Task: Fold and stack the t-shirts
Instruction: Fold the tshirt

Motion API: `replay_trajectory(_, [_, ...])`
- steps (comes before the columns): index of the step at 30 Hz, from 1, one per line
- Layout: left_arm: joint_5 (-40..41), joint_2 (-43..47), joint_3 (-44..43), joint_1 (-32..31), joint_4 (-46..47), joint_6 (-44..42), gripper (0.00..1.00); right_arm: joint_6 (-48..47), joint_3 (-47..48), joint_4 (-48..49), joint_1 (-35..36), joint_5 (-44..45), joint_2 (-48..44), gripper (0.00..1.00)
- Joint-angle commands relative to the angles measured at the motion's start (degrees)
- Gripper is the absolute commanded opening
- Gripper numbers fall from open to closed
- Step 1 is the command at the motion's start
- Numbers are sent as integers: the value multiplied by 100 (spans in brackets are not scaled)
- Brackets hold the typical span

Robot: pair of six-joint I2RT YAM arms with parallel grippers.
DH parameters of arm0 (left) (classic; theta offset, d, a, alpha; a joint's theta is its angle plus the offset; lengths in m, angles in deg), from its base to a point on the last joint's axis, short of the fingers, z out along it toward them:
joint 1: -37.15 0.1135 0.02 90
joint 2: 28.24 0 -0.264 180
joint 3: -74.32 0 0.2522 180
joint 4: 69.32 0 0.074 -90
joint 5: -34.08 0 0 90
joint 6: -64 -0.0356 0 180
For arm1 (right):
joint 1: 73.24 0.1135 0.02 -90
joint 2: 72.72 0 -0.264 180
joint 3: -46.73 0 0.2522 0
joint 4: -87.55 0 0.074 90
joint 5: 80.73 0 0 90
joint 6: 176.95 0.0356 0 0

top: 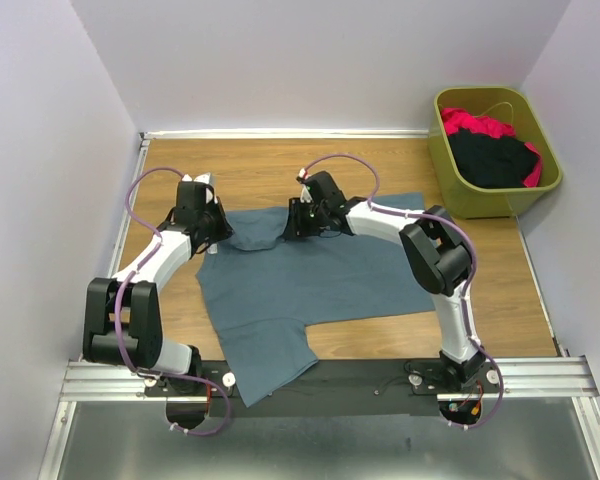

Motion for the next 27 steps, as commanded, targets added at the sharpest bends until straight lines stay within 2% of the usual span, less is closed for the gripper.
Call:
replay_trajectory(1, [-160,247,-220,-33,-229,133,4,-74,-274,63,13,-119,-261,47])
replay_trajectory(13, [-222,239,-281,-33,-281,177,3,-232,-258,477,101,-189,-86,38])
replay_trajectory(27, [-230,265,-272,-33,-264,221,3,-241,-29,582,118,-365,204,38])
